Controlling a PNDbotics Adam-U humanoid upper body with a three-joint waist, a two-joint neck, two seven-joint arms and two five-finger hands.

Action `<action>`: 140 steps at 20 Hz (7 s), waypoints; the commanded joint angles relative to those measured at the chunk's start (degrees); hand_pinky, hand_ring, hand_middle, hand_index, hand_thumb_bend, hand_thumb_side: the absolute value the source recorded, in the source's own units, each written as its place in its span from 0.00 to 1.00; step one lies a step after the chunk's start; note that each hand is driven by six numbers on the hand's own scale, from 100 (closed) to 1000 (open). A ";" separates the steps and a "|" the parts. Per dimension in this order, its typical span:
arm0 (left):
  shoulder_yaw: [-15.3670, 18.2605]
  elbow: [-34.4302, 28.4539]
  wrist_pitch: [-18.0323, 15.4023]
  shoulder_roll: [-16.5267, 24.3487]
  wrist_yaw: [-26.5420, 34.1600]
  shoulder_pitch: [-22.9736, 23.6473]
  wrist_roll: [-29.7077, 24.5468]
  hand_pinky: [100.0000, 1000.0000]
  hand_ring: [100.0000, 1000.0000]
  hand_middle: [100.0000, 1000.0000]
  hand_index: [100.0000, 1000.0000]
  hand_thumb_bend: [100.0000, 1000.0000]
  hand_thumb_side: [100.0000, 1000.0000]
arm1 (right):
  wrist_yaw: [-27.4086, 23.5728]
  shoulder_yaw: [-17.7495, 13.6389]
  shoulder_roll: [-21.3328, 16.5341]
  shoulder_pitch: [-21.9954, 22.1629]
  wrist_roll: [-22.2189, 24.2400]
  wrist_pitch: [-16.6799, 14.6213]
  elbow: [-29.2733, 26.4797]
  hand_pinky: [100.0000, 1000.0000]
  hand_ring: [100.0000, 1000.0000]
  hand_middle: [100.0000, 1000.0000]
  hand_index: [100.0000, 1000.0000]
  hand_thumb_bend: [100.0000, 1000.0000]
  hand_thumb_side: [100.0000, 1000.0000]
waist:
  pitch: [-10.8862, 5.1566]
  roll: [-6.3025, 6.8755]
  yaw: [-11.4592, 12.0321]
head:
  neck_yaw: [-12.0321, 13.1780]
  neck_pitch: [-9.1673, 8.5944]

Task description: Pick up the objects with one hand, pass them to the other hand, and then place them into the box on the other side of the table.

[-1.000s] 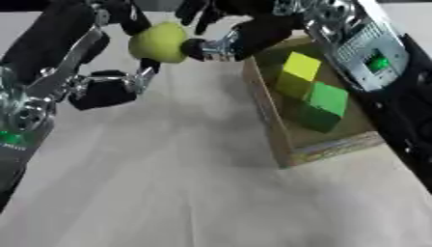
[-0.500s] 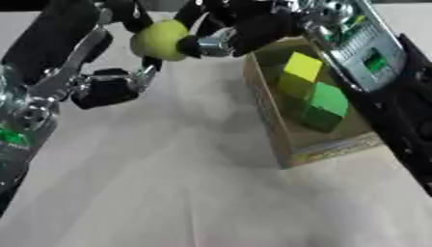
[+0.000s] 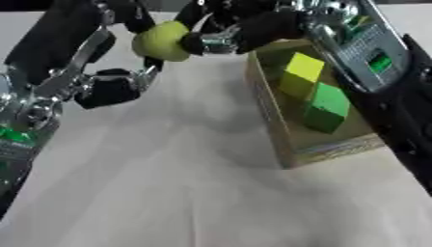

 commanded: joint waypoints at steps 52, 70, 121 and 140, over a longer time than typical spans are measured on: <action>-0.17 -0.36 2.38 -1.16 -4.96 -1.75 3.08 0.79 0.69 0.62 0.81 0.56 0.30 | -6.57 0.25 -0.66 -0.65 -5.10 3.78 -1.91 0.90 0.64 0.58 0.54 0.00 0.24 | -2.32 -0.50 0.18 | 0.21 -2.26; 0.04 0.01 5.24 1.98 -4.36 1.72 4.83 0.81 0.72 0.65 0.84 0.72 0.63 | -8.18 -3.15 -3.54 2.38 -8.89 4.22 -3.33 0.90 0.63 0.58 0.54 0.00 0.23 | -2.20 -0.16 -0.31 | -2.78 -2.16; 9.41 -1.97 13.53 10.93 1.32 13.12 16.51 0.79 0.68 0.60 0.79 0.49 0.60 | 3.53 -15.16 -19.91 24.09 -20.08 -4.07 1.23 0.89 0.66 0.65 0.68 0.10 0.22 | -1.29 0.56 -0.82 | -9.91 -2.89; 12.74 -2.65 15.45 9.28 3.33 14.56 20.78 0.78 0.65 0.56 0.77 0.45 0.60 | -15.76 -22.22 -20.20 25.11 -33.70 -5.58 -3.50 0.95 0.69 0.77 0.86 0.05 0.42 | -1.56 1.06 -0.72 | -6.21 -2.60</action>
